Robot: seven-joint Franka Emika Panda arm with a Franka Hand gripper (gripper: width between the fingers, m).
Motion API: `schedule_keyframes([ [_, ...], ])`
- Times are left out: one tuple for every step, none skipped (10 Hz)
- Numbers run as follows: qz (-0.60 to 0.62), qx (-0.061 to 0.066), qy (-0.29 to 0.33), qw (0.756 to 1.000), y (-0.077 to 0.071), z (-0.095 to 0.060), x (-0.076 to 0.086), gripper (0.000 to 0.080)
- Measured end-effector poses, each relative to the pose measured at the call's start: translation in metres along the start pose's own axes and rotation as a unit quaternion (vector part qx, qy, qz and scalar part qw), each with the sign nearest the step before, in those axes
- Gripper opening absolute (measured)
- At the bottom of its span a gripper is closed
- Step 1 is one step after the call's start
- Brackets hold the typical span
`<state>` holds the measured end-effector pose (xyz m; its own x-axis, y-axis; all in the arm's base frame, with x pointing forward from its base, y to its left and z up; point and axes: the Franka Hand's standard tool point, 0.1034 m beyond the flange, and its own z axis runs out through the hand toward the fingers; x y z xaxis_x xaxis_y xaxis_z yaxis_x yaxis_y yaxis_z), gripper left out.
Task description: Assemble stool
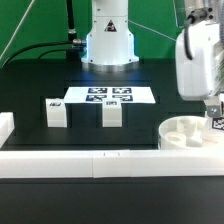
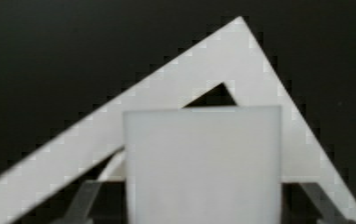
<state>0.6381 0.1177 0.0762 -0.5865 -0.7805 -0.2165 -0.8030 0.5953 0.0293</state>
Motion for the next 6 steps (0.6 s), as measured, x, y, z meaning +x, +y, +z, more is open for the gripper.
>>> schedule_keyframes([
  [-0.011,0.015,-0.006,1.0,0.0025,0.0025,-0.0021,0.0337],
  [-0.001,0.034,-0.013,0.999,0.0023,0.0028,-0.0031,0.0337],
  [0.001,0.047,-0.016,0.999,0.0024,0.0023,-0.0037,0.0337],
  [-0.003,0.048,-0.015,0.999,0.0026,0.0018,-0.0036,0.0337],
  [0.003,0.046,-0.016,0.999,0.0019,0.0015,-0.002,0.0337],
  [-0.001,0.045,-0.015,0.999,0.0029,0.0029,-0.0017,0.0337],
])
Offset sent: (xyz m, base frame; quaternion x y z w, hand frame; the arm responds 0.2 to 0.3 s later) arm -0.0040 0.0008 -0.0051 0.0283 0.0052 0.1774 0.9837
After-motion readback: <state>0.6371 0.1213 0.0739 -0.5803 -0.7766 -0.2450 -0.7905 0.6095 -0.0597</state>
